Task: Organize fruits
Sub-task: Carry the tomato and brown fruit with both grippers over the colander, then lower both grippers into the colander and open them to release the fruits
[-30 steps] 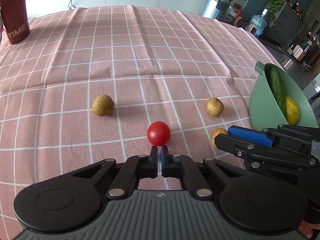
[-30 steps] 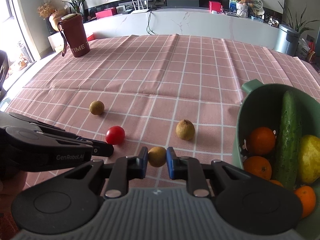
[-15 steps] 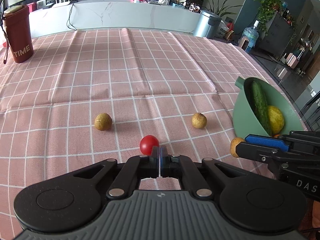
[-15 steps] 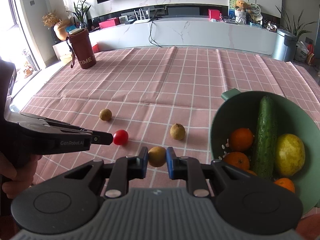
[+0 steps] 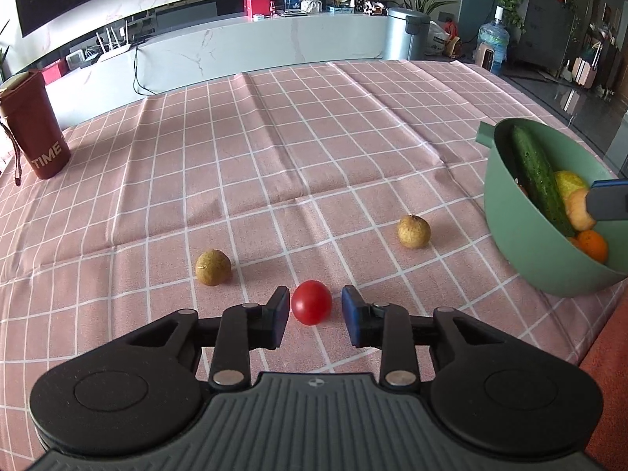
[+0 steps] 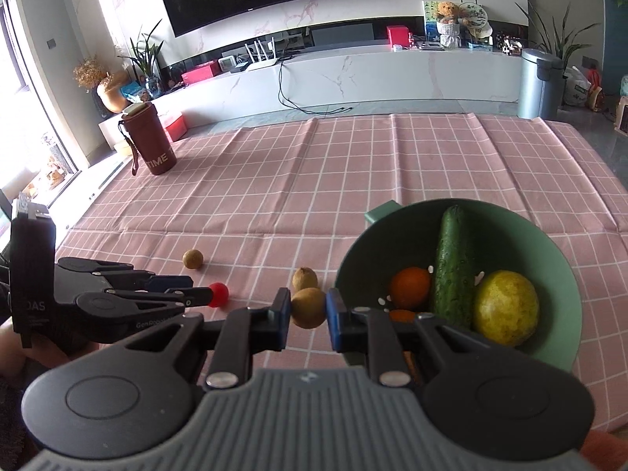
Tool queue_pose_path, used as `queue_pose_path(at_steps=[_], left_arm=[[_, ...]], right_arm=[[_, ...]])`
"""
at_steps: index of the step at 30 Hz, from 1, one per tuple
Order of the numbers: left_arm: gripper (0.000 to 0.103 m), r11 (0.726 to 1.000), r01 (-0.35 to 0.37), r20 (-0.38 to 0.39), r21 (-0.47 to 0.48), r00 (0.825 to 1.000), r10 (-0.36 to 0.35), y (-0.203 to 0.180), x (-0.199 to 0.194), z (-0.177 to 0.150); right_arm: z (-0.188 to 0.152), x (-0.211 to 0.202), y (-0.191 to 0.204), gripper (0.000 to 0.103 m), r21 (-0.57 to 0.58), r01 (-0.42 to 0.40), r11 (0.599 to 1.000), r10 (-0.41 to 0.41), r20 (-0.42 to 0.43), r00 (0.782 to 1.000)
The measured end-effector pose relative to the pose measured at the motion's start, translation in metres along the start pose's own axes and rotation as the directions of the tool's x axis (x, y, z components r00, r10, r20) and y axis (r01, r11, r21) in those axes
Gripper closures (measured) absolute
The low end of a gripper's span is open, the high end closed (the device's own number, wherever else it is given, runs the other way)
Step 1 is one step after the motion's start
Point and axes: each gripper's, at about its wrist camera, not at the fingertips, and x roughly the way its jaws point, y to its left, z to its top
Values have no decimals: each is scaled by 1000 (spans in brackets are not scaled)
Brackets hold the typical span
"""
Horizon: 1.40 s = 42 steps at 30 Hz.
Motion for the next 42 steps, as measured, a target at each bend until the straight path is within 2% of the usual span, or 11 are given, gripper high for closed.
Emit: queue_pose_path(at_steps=[9, 10, 11, 17, 22, 26, 30, 34, 42], left_arm=[[66, 1000, -11, -38, 10, 999, 11, -2, 17, -2], [68, 1000, -15, -43, 10, 999, 16, -2, 18, -2], [74, 1000, -16, -47, 7, 999, 17, -1, 19, -1], [76, 1000, -9, -55, -12, 998, 8, 1, 19, 1], [76, 993, 77, -19, -88, 997, -79, 0, 1, 9], [76, 981, 167, 30, -101, 986, -165, -14, -21, 23], [76, 965, 256, 56, -48, 966, -253, -45, -40, 41], [76, 953, 299, 54, 52, 952, -302, -81, -45, 57], [76, 927, 262, -43, 269, 965, -260, -141, -15, 73]], right_arm=[[6, -16, -68, 89, 64, 73, 995, -67, -91, 994], [6, -16, -75, 91, 70, 73, 995, -65, -107, 992], [5, -16, -81, 92, 78, 73, 994, -63, -122, 990], [1, -11, -99, 92, 65, 59, 996, -45, -199, 979], [-3, -2, -99, 92, 63, 18, 998, -2, -242, 970], [-5, 2, -103, 89, 83, 22, 996, -2, -240, 971], [-4, -2, -110, 85, 127, 43, 991, -15, -212, 977], [-6, -3, -114, 85, 154, 33, 987, -3, -194, 981], [-8, -1, -116, 85, 172, -2, 985, 34, -183, 983]])
